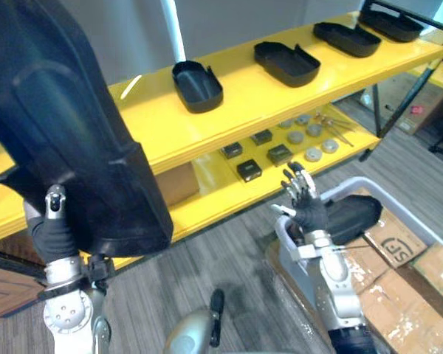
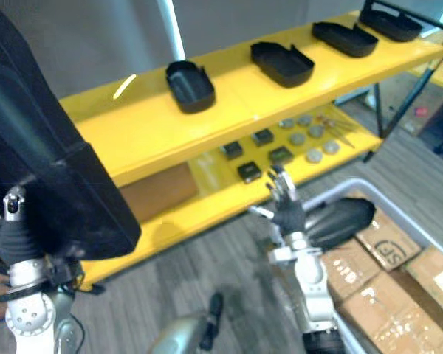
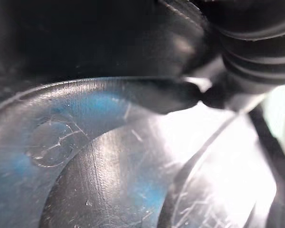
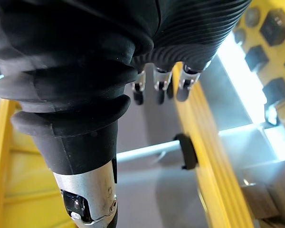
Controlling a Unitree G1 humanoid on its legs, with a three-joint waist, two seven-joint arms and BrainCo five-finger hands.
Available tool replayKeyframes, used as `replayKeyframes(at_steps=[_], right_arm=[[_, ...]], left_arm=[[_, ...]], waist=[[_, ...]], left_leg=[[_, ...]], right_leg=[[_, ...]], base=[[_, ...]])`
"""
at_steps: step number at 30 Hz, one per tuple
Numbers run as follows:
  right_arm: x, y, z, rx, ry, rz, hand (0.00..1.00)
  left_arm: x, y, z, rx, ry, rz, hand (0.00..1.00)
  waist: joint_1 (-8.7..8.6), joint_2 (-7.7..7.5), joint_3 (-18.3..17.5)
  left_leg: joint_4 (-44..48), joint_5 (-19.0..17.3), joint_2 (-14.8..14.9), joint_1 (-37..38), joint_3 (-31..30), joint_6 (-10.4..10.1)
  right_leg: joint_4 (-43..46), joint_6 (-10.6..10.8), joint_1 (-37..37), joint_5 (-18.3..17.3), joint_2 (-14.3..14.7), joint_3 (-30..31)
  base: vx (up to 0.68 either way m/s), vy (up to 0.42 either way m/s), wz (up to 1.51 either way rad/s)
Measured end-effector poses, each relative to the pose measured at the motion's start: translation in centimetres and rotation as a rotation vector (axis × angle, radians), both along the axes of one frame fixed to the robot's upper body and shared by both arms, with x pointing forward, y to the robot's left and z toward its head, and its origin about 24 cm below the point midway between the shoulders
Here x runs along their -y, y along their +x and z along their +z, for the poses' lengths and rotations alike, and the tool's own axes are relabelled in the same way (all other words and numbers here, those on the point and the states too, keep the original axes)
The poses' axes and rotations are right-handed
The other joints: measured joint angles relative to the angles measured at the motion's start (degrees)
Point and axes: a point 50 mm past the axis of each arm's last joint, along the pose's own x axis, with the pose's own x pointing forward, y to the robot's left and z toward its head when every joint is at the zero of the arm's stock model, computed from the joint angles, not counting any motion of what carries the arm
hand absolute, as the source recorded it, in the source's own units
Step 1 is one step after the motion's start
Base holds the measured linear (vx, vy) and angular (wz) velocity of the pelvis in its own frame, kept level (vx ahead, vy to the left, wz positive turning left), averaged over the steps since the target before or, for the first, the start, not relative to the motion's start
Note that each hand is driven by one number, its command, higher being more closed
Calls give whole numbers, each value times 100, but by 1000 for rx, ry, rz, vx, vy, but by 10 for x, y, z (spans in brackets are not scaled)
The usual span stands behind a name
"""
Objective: Walk over and take plastic housings, then place them on the shelf
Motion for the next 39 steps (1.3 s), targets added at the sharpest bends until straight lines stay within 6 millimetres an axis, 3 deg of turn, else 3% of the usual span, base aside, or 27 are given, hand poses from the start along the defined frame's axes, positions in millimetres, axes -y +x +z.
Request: replayKeyframes(at_steps=[1,2,3,5,6,7,8,9,11,12,13,14,15,16,18,22,27,33,39], right_arm=[[0,0,0,4,3,-1,0],[-2,0,0,12,11,-3,0],[-4,1,2,29,2,2,0],[-5,0,7,55,1,11,0],[-5,0,8,59,0,15,0],[-7,-1,9,66,-4,37,0],[-8,-2,9,66,-5,42,0],[-8,-4,10,71,-8,50,0],[-13,-4,18,104,-5,84,0],[-13,-3,20,109,-2,90,0],[-11,-3,20,108,-8,85,0],[-5,-2,20,100,-22,65,0],[5,1,21,85,-36,22,0],[11,3,23,86,-44,3,0],[21,8,32,117,-38,-44,0],[17,14,45,175,15,-43,0],[12,3,29,128,113,-120,0],[-10,-3,30,130,152,-95,0],[0,-12,22,105,134,-121,0]], left_arm=[[0,0,0,-3,2,-1,100],[-1,2,2,0,7,1,100],[-1,4,2,10,-10,11,100],[-1,10,4,25,-34,16,100],[-1,13,3,18,-43,15,100],[-1,17,-1,-5,-65,23,100],[0,17,-3,-16,-72,23,100],[2,18,-5,-29,-79,19,100],[4,17,-8,-45,-82,10,100],[7,18,-10,-48,-94,1,100],[11,19,-11,-53,-103,-13,100],[18,21,-12,-55,-111,-47,100],[25,25,-11,-44,-126,-82,100],[27,26,-11,-40,-131,-92,100],[29,25,-9,-29,-134,-98,100],[29,24,-6,-13,-130,-99,100],[30,24,-3,-10,-116,-102,100],[31,22,-6,-43,-112,-102,100],[32,21,-9,-54,-123,-87,100]], waist=[[-12,11,12],[-57,19,18],[-116,15,8],[-196,33,1],[-209,36,3],[-295,28,-4],[-322,28,-4],[-331,18,-13],[-273,-166,-123],[-285,-190,-147],[-318,-119,-159],[-376,4,-232],[-401,169,-324],[-385,249,-358],[-315,335,-375],[-324,327,-377],[-350,323,-379],[-344,252,-420],[-463,254,-425]], left_leg=[[-59,-53,21,133,-103,14],[-217,-87,79,365,-251,60],[-289,-109,157,462,-324,95],[-279,-149,193,442,-541,88],[-284,-159,192,448,-597,84],[-269,-202,179,454,-808,27],[-279,-215,160,448,-894,5],[-290,-243,122,462,-998,-38],[-460,-305,59,487,-967,-128],[-424,-342,192,440,-575,-161],[-352,-356,349,413,-277,-160],[-186,-379,687,235,414,-160],[-203,-246,1017,142,1068,-266],[-316,-24,1110,171,1160,-411],[-665,109,1066,383,1096,-456],[-950,109,978,682,1085,-457],[-1274,91,845,1030,1241,-436],[-1276,62,806,1070,1487,-399],[-1316,138,879,922,1427,-448]], right_leg=[[375,44,-162,426,-7,190],[801,252,-471,177,71,482],[530,351,-724,-293,268,632],[-495,442,-1049,-559,673,956],[-836,450,-1135,-553,798,1143],[-1581,600,-1222,-452,1071,1610],[-1817,662,-1196,-401,1128,1718],[-2064,703,-1156,-371,1131,1744],[-2887,647,-761,-235,1086,1667],[-3218,724,-584,263,1056,1435],[-3341,700,-467,289,1067,1213],[-3512,654,-311,353,1086,847],[-3585,645,-248,353,1100,546],[-3575,642,-244,347,1113,499],[-3544,640,-216,342,1110,571],[-3668,649,-57,341,1074,769],[-3904,852,146,437,988,902],[-4123,905,148,479,968,1060],[-4331,877,119,579,1057,939]], base=[[175,48,21],[182,-20,34],[163,-27,40],[127,-16,48],[162,-85,73],[132,-102,68],[123,-120,83],[106,-140,74],[204,-285,90],[173,-266,96],[139,-169,125],[202,-154,148],[210,-113,136],[199,-37,87],[141,20,18],[105,33,-12],[27,52,-18],[-41,30,-23],[-54,-13,3]])
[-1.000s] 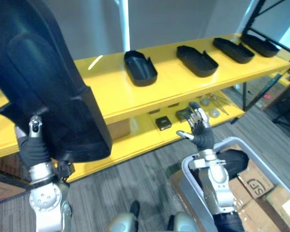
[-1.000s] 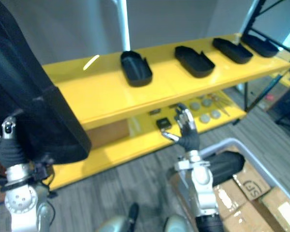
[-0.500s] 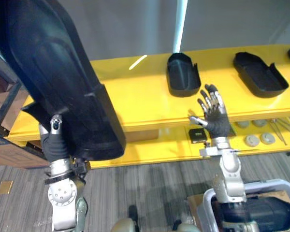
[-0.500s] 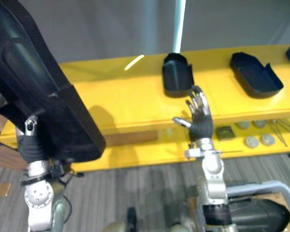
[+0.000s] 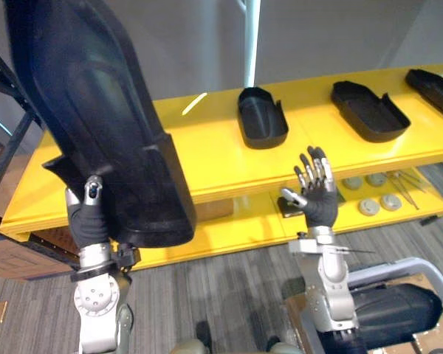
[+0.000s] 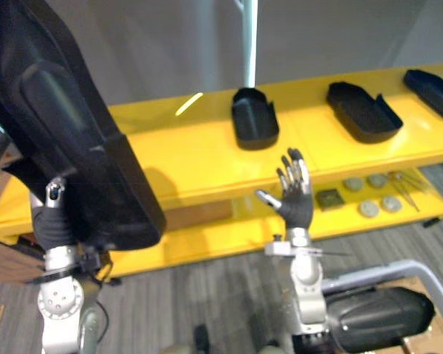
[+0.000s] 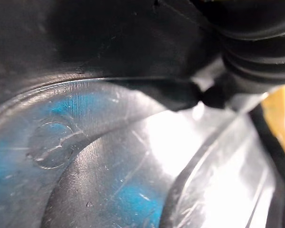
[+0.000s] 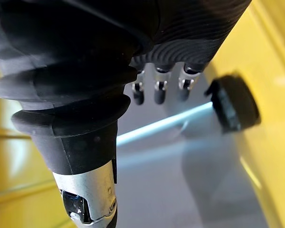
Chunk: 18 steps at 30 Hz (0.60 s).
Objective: Walk over and take plastic housings, then place them on the shelf
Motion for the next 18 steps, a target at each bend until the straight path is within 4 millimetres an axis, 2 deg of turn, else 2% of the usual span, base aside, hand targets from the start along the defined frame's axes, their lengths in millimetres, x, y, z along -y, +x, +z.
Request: replayKeyframes(at_steps=[7,11,13,15,17,18], right_arm=[[3,0,2,18,28,32,0],[5,-1,0,6,25,12,0],[7,-4,-4,-13,21,-6,0],[11,-10,-15,-64,29,-35,0],[11,-12,-18,-77,36,-39,0],[10,-13,-19,-79,47,-40,0]], left_arm=[[0,-2,-3,-7,-32,22,100],[5,-1,-6,-9,-72,-31,100],[11,1,-7,-17,-64,-71,100],[20,4,-10,-40,-50,-136,100],[20,5,-11,-45,-41,-149,100],[20,5,-11,-50,-35,-151,100]], waist=[[-19,-65,-51],[-20,-108,-85],[-27,-110,-82],[-57,-109,-76],[-96,-141,-60],[-156,-144,-48]], left_leg=[[28,37,-42,22,-131,16],[27,45,-138,58,-303,36],[27,10,-175,125,-334,88],[26,-94,-169,262,-350,183],[15,-117,-149,318,-357,222],[1,-120,-143,315,-368,225]], right_leg=[[-58,-9,134,32,-14,-133],[55,-10,201,28,-69,-216],[505,-52,57,-117,-150,-186],[1436,-157,-309,-260,-221,30],[1819,-192,-524,-332,-217,301],[1825,-306,-588,-409,-180,432]], base=[[39,0,12],[9,28,17],[-39,69,4],[-68,65,-5],[-78,67,-10],[-90,11,-3]])
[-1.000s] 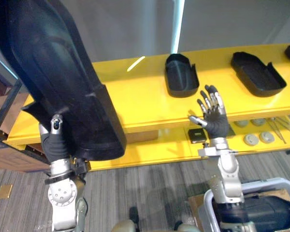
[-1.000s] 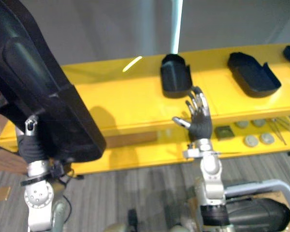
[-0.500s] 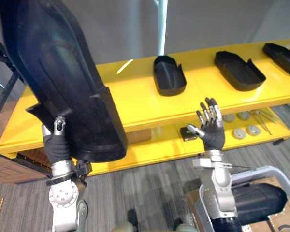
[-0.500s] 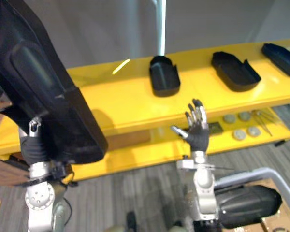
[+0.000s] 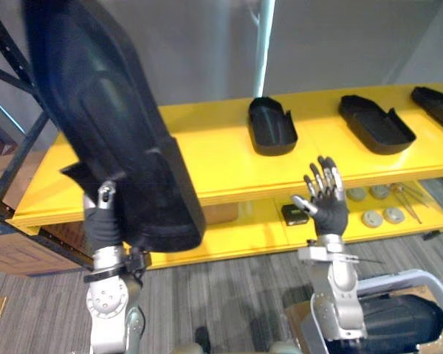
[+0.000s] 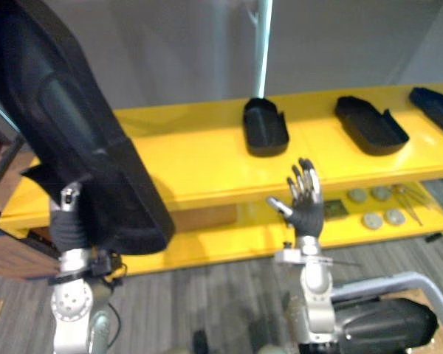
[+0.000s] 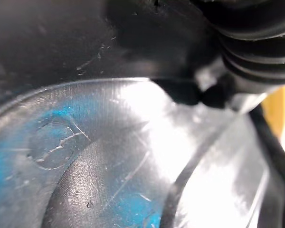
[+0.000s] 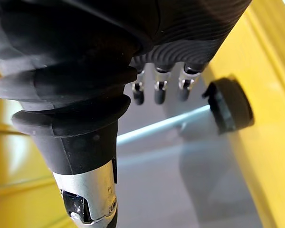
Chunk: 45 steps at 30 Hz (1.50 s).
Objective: Walk over and take plastic housings, then place them on the shelf
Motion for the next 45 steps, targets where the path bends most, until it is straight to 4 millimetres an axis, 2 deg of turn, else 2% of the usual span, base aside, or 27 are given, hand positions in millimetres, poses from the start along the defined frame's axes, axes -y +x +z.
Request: replayKeyframes(at_steps=[1,2,3,4,6,9,10,12,15,16,18,21,22,25,28,31,32,37,40,43,45], right_arm=[[-2,0,0,4,9,4,0],[-3,0,1,10,8,14,0],[-2,0,1,14,2,18,0],[1,0,2,23,-11,14,0],[8,1,7,51,-40,-7,0],[13,0,10,69,-70,-25,0],[14,0,10,69,-70,-30,0],[16,-1,11,86,-76,-38,0],[14,5,22,144,-99,-34,0],[13,6,24,153,-97,-31,0],[13,7,27,162,-102,-28,0],[16,7,29,171,-124,-34,0],[18,7,29,168,-132,-36,0],[13,4,25,159,-75,-56,0],[4,2,23,166,-20,-56,0],[-3,2,25,175,-2,-37,0],[-6,1,24,173,-2,-26,0],[-1,1,28,192,-31,-24,0],[0,2,36,227,-56,-5,0],[-13,8,53,314,-79,85,0],[-33,10,65,375,-79,188,0]], left_arm=[[-2,0,0,-6,13,2,100],[-4,0,1,-6,34,2,100],[-5,0,1,-9,43,4,100],[-3,-1,-2,-22,41,1,100],[1,-3,-5,-43,38,-11,100],[-1,-6,-9,-62,28,-7,100],[-1,-6,-10,-66,29,-6,100],[-3,-6,-14,-87,25,3,100],[-9,-7,-18,-103,2,48,100],[-9,-7,-19,-105,-4,52,100],[-7,-7,-22,-113,-18,50,100],[0,-6,-21,-102,-36,32,100],[3,-5,-21,-96,-42,18,100],[4,1,-14,-70,-12,5,100],[0,1,-12,-69,35,9,100],[-3,0,-7,-54,51,16,100],[-3,0,-7,-54,51,31,100],[-10,2,-6,-95,33,119,100],[-8,6,-8,-128,-7,172,100],[-10,10,-7,-149,-12,222,100],[-11,13,-8,-183,-16,229,100]], waist=[[-40,-96,-9],[-26,-274,-31],[-54,-320,-14],[-49,-303,-33],[-24,-108,-68],[-2,57,-119],[11,42,-107],[148,28,-15],[132,-52,66],[142,-52,80],[132,4,96],[113,250,60],[120,295,42],[-34,-67,118],[15,-115,115],[24,-211,50],[95,-262,18],[103,-218,30],[64,-114,28],[70,-103,31],[68,-98,34]], left_leg=[[-2,1,-13,-4,4,-6],[-3,10,-87,-24,28,-25],[-4,23,-126,-54,-8,-44],[-6,33,-142,-86,-52,-61],[-7,86,6,-237,-53,-134],[198,54,122,-447,-39,-159],[424,-74,149,-534,-38,-182],[1690,-566,350,-931,-13,-284],[2406,-741,389,-1270,-58,-346],[2387,-762,420,-1294,-74,-329],[2108,-692,719,-1277,-279,-435],[1584,-390,895,-1093,-364,-523],[1525,-424,806,-942,-282,-730],[1513,-565,389,-869,-59,-493],[1234,-578,346,-589,154,-409],[1108,-566,334,-596,192,-383],[1073,-566,324,-601,278,-385],[1004,-458,326,-804,228,-433],[820,-312,335,-780,85,-449],[630,-180,340,-694,54,-464],[497,-104,323,-621,-44,-470]], right_leg=[[-313,-2,-8,18,107,160],[-644,-7,-15,13,153,205],[-683,120,-20,30,147,295],[-747,182,-37,5,157,190],[-1073,147,8,45,258,133],[-1575,112,193,239,375,47],[-1601,109,220,240,381,47],[-1610,25,386,314,475,168],[-1588,7,445,345,373,344],[-1580,8,449,344,344,410],[-1542,73,502,255,303,659],[-1328,307,417,101,261,942],[-1161,521,314,-12,148,1158],[-1150,676,275,145,-293,1190],[-1412,638,387,629,-335,997],[-1540,610,358,712,-344,801],[-1572,610,296,712,-343,731],[-1856,619,266,718,-337,364],[-1861,622,301,722,-296,212],[-1863,621,328,723,-276,149],[-1913,620,448,721,-275,-2]], base=[[-109,-31,-2],[-91,-66,5],[-66,-83,16],[-21,-45,23],[8,-3,14],[91,-9,17],[107,-20,3],[108,-49,-13],[101,-26,-19],[93,16,-45],[104,91,-54],[138,255,-67],[148,314,-60],[125,267,-31],[71,149,-29],[13,22,-11],[5,-17,-19],[-4,-54,3],[-24,-48,22],[-49,-23,7],[-56,-11,18]])
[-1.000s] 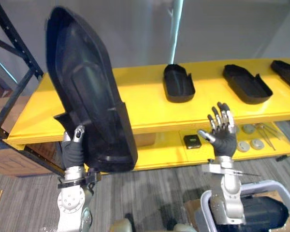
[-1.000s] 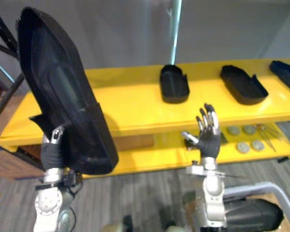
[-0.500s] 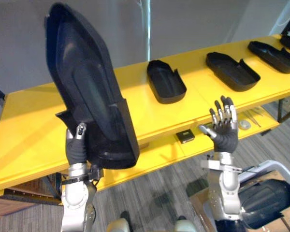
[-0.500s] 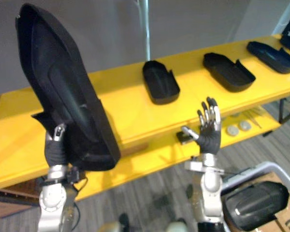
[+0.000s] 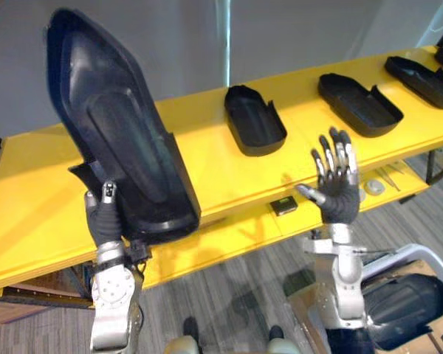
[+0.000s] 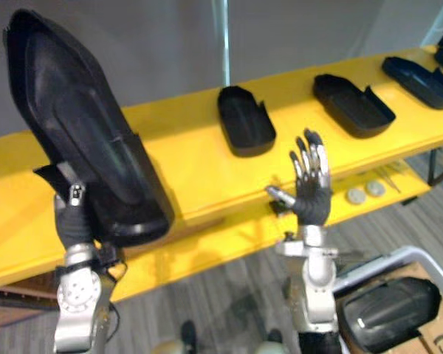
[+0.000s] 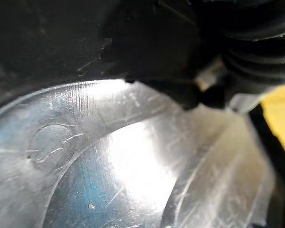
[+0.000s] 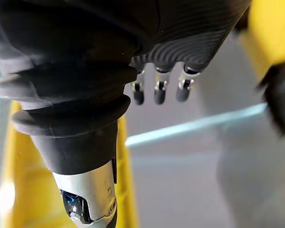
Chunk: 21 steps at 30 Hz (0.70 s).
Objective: Walk over and take plastic housings, then place them on the shelf
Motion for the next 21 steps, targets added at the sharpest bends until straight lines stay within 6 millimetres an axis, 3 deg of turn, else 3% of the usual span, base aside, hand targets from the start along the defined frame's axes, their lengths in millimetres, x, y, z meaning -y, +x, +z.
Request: replayKeyframes(at_steps=[4,9,16,21], right_arm=[[-30,4,11,27,-36,131,0],[-33,8,6,-24,-49,145,0],[-49,5,1,-51,-73,274,0],[-61,2,-1,-51,-135,359,0]], left_arm=[[-3,2,-5,-62,9,21,100],[-17,9,-13,-148,60,78,100],[-33,61,-22,-305,114,113,100],[-44,95,-14,-345,103,149,100]], waist=[[56,44,26],[80,72,33],[-10,146,76],[-247,191,114]], left_leg=[[-326,256,-23,35,-164,12],[-458,402,-20,72,-216,-24],[-459,413,24,93,5,-30],[-457,463,23,-93,131,-15]], right_leg=[[-68,-10,32,-13,14,-228],[-66,-28,37,-26,34,-322],[-15,-30,-138,-25,42,-111],[97,37,-470,36,36,70]], base=[[-68,-17,22],[-51,-1,10],[-31,7,-16],[0,10,-14]])
